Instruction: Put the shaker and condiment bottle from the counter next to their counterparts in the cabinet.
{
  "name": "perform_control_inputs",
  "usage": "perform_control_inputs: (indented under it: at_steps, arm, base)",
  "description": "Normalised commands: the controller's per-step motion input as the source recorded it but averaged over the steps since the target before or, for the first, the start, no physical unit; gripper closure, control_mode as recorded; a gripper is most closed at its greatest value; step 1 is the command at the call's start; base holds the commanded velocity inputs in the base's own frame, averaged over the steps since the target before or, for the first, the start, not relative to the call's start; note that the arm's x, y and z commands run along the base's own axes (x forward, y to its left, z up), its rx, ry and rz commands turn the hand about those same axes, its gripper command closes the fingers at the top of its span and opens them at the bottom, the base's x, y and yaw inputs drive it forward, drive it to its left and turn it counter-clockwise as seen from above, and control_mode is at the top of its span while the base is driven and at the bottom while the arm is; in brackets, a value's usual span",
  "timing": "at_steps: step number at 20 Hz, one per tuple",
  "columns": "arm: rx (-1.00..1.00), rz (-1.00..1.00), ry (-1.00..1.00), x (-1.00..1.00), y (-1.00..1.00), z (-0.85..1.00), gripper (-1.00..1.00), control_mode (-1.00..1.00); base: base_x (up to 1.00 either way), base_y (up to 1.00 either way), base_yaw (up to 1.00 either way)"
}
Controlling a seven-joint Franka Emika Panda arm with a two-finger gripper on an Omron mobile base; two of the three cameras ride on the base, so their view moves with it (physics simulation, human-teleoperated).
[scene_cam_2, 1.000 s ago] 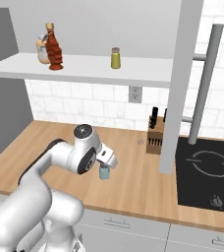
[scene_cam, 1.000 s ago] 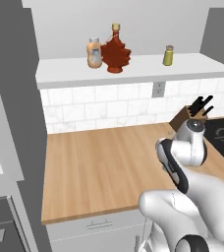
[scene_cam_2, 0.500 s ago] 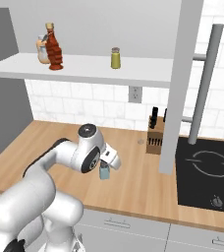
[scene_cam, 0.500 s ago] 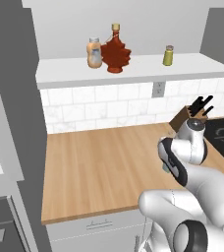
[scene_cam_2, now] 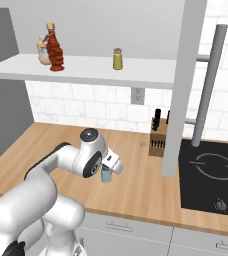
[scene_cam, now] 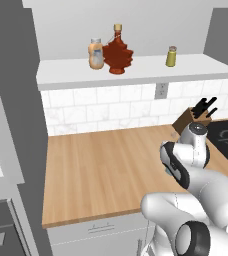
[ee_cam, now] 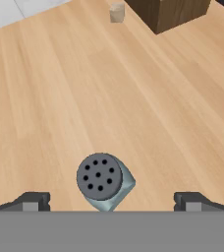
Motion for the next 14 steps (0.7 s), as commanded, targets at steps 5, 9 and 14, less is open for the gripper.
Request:
perform_control_inputs:
  at_steps: [5,9,14]
  arm:
    - [0.01,0.0,0.0,0.0,0.04,-0.15,-1.0,-1.0]
    - [0.01,0.0,0.0,0.0,0.0,-0.2,-1.0,-1.0]
    - [0.0,0.0,0.0,0.0,0.0,-0.22,-1.0,-1.0]
  base:
    - [0.0,0.0,0.0]
    - [0.0,0.0,0.0]
    - [0.0,0.0,0.0]
